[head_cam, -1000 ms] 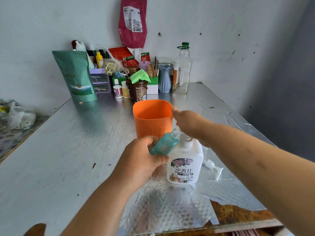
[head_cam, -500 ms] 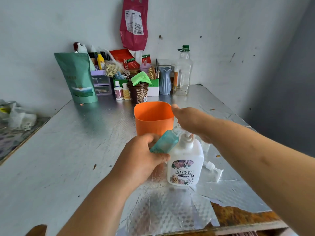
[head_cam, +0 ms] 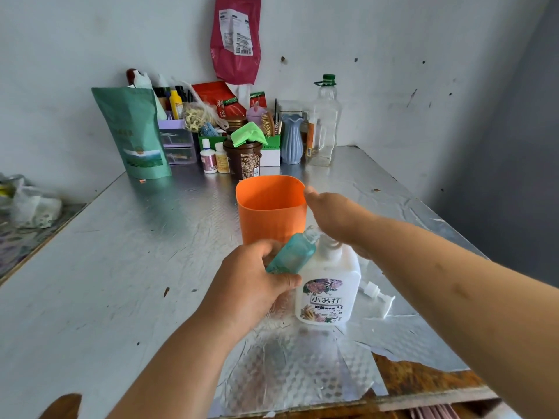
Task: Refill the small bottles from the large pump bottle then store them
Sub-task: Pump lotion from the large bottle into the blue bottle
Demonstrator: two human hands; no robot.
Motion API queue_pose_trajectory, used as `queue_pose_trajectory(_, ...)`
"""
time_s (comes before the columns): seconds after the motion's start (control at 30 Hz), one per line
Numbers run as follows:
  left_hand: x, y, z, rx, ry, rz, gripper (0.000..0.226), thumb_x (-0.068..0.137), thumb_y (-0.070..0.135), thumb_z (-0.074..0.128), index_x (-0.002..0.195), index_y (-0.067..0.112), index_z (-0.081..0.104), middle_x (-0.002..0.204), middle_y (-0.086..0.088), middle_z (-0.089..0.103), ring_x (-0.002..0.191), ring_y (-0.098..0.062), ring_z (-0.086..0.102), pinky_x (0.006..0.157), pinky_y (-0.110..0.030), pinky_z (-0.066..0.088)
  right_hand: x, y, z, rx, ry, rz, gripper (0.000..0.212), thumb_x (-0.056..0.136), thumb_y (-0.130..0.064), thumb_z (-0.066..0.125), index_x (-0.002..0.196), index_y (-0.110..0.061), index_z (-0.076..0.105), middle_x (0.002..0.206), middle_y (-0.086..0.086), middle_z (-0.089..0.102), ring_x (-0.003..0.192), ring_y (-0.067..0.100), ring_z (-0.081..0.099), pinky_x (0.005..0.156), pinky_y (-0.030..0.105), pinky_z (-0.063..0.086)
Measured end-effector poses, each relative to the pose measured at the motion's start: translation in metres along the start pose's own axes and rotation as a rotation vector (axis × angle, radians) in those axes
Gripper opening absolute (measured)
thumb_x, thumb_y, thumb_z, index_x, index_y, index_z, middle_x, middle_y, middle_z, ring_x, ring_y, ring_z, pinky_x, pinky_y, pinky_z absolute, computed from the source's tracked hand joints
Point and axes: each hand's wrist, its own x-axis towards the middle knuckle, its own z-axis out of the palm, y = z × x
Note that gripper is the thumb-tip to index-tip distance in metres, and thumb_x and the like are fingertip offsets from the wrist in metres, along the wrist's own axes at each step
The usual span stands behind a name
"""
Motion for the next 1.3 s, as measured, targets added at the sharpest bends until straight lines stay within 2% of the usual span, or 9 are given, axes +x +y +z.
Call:
queue_pose_trajectory(0.1,-0.002,0.004,-0.002,-0.002,0.001,0.005,0.028,0.067,0.03,0.081,0.093,0.034,0.07,0.087,0.011,0.073,0.082,-0.011,0.07,0.083,-0.045,0.055,-0.005,-0.001,-0.006,0.092,-0.055,-0.013,0.063,0.102,-0.047,0.017,0.138,-0.002,0.04,0.14,0.017,0.046,0.129,0.032,0.042,0.106,0.039,0.031)
queue_pose_trajectory(0.17,-0.002,0.006,-0.004,0.0,0.008,0.005,0.03,0.064,0.035,0.079,0.093,0.033,0.07,0.088,0.01,0.074,0.083,-0.012,0.07,0.083,-0.045,0.055,-0.008,-0.002,-0.011,0.058,-0.053,-0.034,0.066,0.1,-0.052,0.018,0.142,-0.005,0.036,0.144,0.013,0.043,0.133,0.029,0.038,0.108,0.04,0.027)
queue_pose_trajectory(0.27,-0.001,0.009,-0.005,0.016,0.01,0.015,0.028,0.068,0.032,0.081,0.094,0.033,0.07,0.089,0.011,0.073,0.085,-0.012,0.069,0.084,-0.045,0.054,-0.017,-0.008,-0.016,0.016,-0.042,-0.073,0.062,0.102,-0.048,0.018,0.146,-0.006,0.028,0.149,0.015,0.034,0.137,0.03,0.032,0.111,0.04,0.025)
queue_pose_trajectory(0.4,0.0,0.007,-0.004,0.019,0.017,0.013,0.026,0.071,0.028,0.082,0.094,0.033,0.07,0.088,0.011,0.074,0.085,-0.011,0.07,0.084,-0.045,0.054,-0.02,-0.012,-0.017,-0.095,-0.058,-0.051,0.048,0.106,-0.027,0.014,0.149,-0.006,0.016,0.147,0.023,0.032,0.133,0.037,0.035,0.107,0.041,0.032)
queue_pose_trajectory(0.53,0.001,0.005,-0.003,0.002,0.016,0.018,0.027,0.069,0.029,0.081,0.093,0.034,0.07,0.088,0.011,0.074,0.084,-0.012,0.07,0.083,-0.047,0.055,-0.01,-0.009,-0.014,-0.093,-0.025,-0.051,0.043,0.105,-0.018,0.015,0.131,0.006,0.04,0.125,0.032,0.05,0.116,0.043,0.049,0.092,0.04,0.042)
queue_pose_trajectory(0.7,0.002,0.001,0.0,-0.02,0.014,0.011,0.031,0.072,0.022,0.083,0.098,0.034,0.071,0.09,0.012,0.074,0.084,-0.009,0.07,0.083,-0.043,0.056,-0.003,-0.003,-0.008,-0.14,-0.021,-0.089,0.04,0.105,-0.015,0.015,0.128,0.005,0.041,0.121,0.03,0.053,0.111,0.04,0.053,0.08,0.035,0.04)
queue_pose_trajectory(0.83,0.002,-0.004,0.003,-0.027,0.005,-0.012,0.035,0.066,0.029,0.082,0.098,0.038,0.07,0.091,0.012,0.074,0.084,-0.01,0.071,0.084,-0.044,0.056,-0.002,0.001,-0.004,-0.074,-0.007,-0.03,0.034,0.103,-0.005,0.021,0.134,0.001,0.034,0.126,0.027,0.051,0.116,0.038,0.051,0.094,0.04,0.043)
queue_pose_trajectory(1.17,0.001,0.005,-0.001,-0.017,0.018,0.0,0.032,0.059,0.04,0.075,0.09,0.034,0.07,0.086,0.009,0.074,0.082,-0.014,0.07,0.082,-0.048,0.054,-0.012,-0.006,-0.016,-0.076,-0.075,-0.114,0.051,0.105,-0.034,0.015,0.148,-0.01,0.021,0.149,0.02,0.032,0.134,0.035,0.034,0.108,0.041,0.029)
queue_pose_trajectory(1.3,0.002,0.007,-0.001,-0.006,0.014,0.004,0.034,0.058,0.042,0.073,0.091,0.032,0.069,0.087,0.008,0.074,0.083,-0.015,0.07,0.082,-0.048,0.055,-0.011,-0.009,-0.015,-0.098,-0.053,-0.104,0.054,0.104,-0.034,0.012,0.135,0.003,0.036,0.135,0.029,0.045,0.122,0.04,0.046,0.1,0.042,0.038)
